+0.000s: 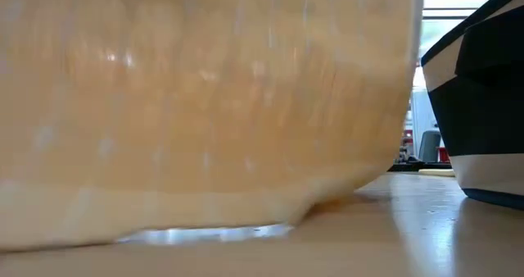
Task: Fold towel
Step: Fold the yellow towel
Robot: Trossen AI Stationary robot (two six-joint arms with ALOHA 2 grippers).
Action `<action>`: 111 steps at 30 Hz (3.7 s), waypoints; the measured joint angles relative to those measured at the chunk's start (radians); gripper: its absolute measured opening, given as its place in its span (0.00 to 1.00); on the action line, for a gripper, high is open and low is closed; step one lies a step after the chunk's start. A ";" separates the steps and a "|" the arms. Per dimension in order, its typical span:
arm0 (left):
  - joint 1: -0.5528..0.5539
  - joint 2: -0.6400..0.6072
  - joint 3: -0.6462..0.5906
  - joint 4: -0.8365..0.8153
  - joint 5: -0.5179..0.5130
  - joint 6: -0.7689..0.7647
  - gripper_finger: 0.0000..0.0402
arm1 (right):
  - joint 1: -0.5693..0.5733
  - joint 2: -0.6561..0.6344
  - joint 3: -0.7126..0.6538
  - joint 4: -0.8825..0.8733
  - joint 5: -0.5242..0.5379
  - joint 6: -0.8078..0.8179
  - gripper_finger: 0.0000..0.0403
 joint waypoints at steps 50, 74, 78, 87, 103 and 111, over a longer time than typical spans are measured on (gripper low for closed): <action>0.154 -0.437 -1.163 1.062 0.792 -0.074 0.00 | -0.020 0.212 -0.455 0.270 -0.273 0.405 0.00; 0.145 -0.064 -1.171 1.687 0.976 -0.286 0.09 | 0.051 0.499 -0.123 -0.014 -0.638 0.284 0.42; 0.140 -0.064 -1.171 1.698 0.978 -0.315 0.09 | 0.050 0.499 -0.083 -0.167 -0.527 0.204 0.44; 0.093 -0.076 -1.131 1.594 0.979 -0.405 0.09 | 0.063 0.504 -0.051 -0.247 -0.312 0.080 0.39; 0.082 -0.076 -1.130 1.387 0.932 -0.462 0.09 | 0.209 0.569 0.019 -0.260 -0.275 -0.135 0.21; 0.083 -0.077 -1.130 1.376 0.918 -0.470 0.10 | 0.223 0.571 0.018 -0.527 -0.209 -0.106 0.09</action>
